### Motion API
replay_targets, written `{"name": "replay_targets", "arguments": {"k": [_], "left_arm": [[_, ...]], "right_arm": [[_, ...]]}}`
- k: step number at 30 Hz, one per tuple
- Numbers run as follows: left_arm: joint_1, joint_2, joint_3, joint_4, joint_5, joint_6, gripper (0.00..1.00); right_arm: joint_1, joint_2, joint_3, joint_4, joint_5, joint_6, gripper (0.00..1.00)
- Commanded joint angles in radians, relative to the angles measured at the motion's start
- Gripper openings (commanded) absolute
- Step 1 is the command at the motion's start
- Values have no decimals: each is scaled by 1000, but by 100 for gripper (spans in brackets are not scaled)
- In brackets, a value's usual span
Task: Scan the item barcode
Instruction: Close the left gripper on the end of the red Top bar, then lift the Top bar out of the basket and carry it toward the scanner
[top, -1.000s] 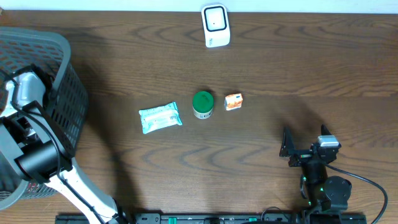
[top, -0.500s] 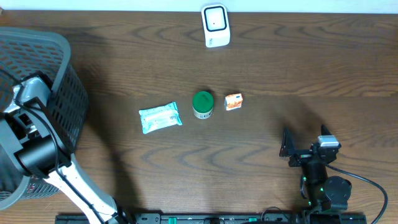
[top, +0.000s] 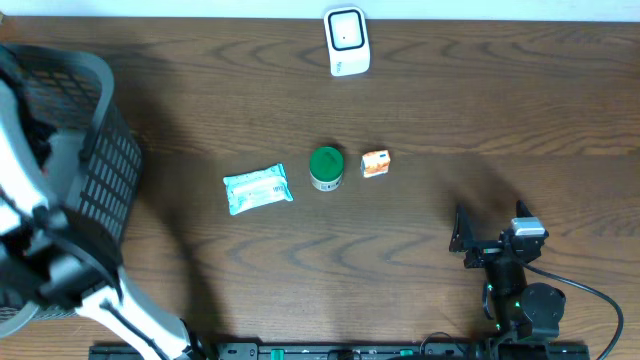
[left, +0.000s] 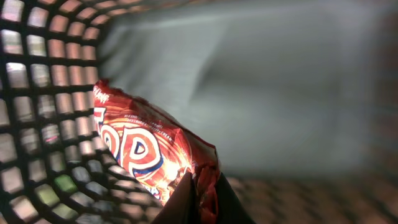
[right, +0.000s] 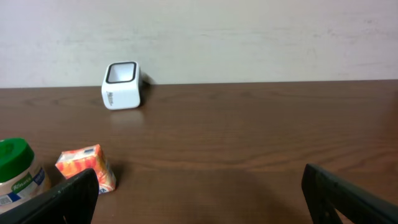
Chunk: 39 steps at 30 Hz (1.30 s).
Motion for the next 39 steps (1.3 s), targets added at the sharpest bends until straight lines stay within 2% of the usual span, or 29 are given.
{"name": "replay_targets", "arguments": {"k": [1, 3, 11, 15, 19, 23, 26, 32, 39], "left_arm": [[-3, -166, 55, 38, 312, 53, 7], [-38, -288, 55, 100, 422, 69, 7], [-286, -565, 55, 280, 410, 63, 7], [-494, -601, 54, 338, 453, 155, 7], [-684, -569, 24, 337, 547, 257, 7], [-813, -500, -31, 350, 662, 347, 7], [-881, -419, -59, 354, 808, 528, 7], [-936, -241, -73, 331, 1163, 789, 8], [-946, -69, -74, 275, 1311, 871, 7]], "right_arm": [[11, -3, -1, -3, 5, 10, 99], [11, -3, -1, -3, 5, 10, 99], [11, -3, -1, -3, 5, 10, 99], [11, -3, -1, -3, 5, 10, 99], [11, -3, -1, -3, 5, 10, 99], [11, -3, -1, -3, 5, 10, 99], [11, -3, -1, -3, 5, 10, 99], [11, -3, -1, -3, 5, 10, 99], [11, -3, -1, -3, 5, 10, 99]]}}
